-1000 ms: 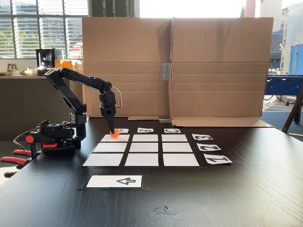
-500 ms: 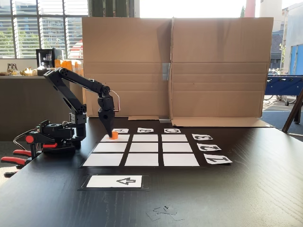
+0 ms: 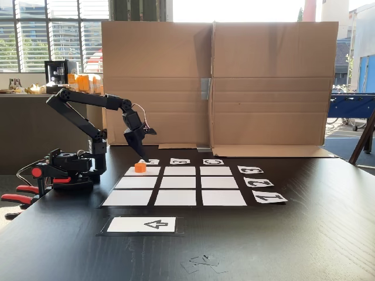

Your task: Pick up the round, orange token and place it in the grid on square A3.

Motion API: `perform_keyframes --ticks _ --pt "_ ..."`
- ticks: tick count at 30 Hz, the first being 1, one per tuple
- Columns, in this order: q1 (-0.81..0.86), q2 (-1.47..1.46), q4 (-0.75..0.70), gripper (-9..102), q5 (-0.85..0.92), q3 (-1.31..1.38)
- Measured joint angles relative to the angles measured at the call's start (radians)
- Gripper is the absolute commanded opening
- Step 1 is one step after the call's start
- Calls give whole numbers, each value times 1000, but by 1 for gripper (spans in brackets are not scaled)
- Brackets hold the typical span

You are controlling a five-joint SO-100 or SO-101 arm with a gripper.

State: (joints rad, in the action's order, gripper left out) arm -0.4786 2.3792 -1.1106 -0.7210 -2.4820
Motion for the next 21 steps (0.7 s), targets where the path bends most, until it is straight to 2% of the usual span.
perform_keyframes --ticks 5,7,9,12,17,21 --pt "199 91 -20 66 -63 133" --pt "287 103 12 61 -121 199" --pt "396 120 55 51 -186 267" --pt "586 164 195 39 -307 298" --pt "965 337 403 -1 -485 242" --pt "1275 442 448 -1 -595 167"
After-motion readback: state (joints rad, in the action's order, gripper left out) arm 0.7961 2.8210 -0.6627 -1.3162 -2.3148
